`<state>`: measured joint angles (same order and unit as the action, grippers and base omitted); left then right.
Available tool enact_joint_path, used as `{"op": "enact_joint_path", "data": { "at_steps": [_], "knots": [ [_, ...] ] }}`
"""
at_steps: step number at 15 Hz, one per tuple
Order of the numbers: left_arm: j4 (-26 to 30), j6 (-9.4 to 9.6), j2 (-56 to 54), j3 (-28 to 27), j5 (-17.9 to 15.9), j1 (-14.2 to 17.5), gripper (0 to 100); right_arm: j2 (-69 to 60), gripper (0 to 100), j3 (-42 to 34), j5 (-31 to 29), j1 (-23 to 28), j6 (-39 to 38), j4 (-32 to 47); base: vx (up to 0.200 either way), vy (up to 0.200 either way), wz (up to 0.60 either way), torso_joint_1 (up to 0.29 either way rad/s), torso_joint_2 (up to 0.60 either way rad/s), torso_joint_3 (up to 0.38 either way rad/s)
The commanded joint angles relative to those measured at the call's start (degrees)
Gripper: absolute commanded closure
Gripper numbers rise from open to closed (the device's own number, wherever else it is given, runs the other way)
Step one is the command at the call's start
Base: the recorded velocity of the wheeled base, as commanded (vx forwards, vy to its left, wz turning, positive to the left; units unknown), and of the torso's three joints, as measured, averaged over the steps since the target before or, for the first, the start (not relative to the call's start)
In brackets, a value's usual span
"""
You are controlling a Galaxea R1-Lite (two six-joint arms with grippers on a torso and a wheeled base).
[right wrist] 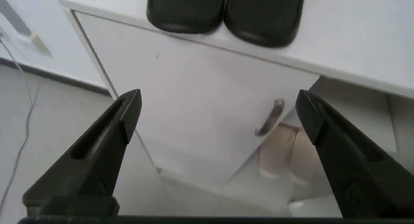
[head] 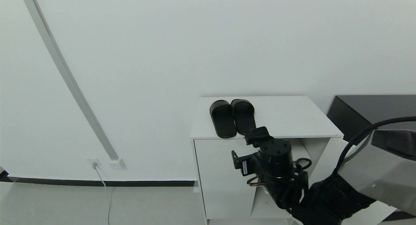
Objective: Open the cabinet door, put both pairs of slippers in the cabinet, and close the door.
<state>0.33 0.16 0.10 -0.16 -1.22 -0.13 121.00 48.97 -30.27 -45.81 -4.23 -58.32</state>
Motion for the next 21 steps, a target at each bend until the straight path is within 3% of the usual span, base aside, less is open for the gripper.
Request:
{"op": "enact_joint_path", "data": {
  "at_steps": [1,9,18,21],
  "knots": [
    [0.02,0.02,-0.01,-0.02,-0.01,-0.04,100,-3.41,0,8.07,-0.84,0.64,-3.33,8.57,0.0,0.0,0.0,0.0,0.0,0.0],
    [0.11,0.11,-0.01,-0.02,-0.01,0.05,100,-4.11,0,18.44,-0.93,0.46,-8.25,24.75,0.0,0.0,0.0,0.0,0.0,0.0],
    [0.11,0.11,-0.01,-0.02,-0.01,0.05,100,-3.23,0,15.81,-0.84,-0.07,-11.5,24.83,0.2,0.0,0.0,0.002,0.0,-0.001],
    [0.02,0.11,-0.01,-0.02,-0.01,0.05,100,-2.44,0,16.16,-0.93,-0.07,-11.33,24.04,0.0,0.0,0.0,0.0,0.0,0.0]
  ]
}}
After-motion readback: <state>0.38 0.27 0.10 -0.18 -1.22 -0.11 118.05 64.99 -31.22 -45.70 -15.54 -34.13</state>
